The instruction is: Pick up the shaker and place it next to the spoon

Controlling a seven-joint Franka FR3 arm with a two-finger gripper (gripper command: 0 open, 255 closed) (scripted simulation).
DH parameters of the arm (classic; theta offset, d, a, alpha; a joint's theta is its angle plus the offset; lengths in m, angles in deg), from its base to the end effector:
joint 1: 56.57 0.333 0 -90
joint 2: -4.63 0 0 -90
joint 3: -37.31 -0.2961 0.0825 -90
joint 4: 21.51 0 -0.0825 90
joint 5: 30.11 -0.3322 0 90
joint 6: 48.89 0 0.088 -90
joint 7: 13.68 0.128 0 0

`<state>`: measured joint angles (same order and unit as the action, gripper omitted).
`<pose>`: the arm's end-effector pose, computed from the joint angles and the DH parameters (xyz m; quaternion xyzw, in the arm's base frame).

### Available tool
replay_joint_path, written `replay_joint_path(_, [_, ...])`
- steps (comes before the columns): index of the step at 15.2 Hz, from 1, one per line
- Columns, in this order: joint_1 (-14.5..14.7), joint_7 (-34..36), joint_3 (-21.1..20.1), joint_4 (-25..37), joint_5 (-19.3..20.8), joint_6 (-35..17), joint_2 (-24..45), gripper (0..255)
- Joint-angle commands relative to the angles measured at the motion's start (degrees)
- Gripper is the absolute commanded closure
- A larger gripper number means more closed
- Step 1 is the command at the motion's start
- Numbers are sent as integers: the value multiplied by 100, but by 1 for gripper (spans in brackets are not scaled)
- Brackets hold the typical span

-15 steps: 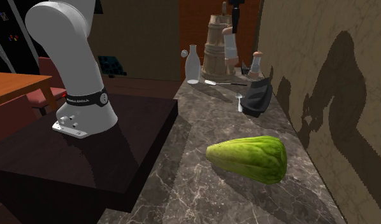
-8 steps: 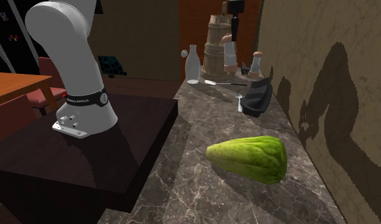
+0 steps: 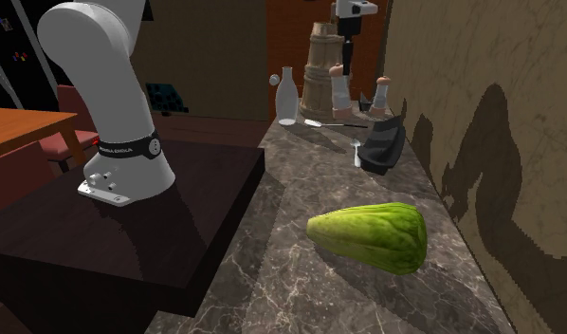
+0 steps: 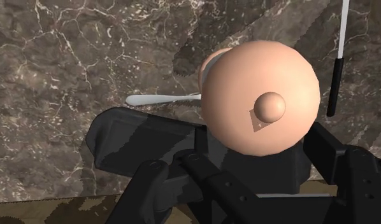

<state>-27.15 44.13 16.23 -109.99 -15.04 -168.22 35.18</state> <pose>0.4465 0.4613 0.3471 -0.9991 0.0270 -0.0330 0.0038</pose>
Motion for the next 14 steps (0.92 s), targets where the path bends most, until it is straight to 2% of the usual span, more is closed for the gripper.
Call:
replay_joint_path(1, [9, 25, 18, -55, 33, -123, 68, 255])
replay_joint_path(14, [79, 186, 158, -338, 253, -858, 544, 255])
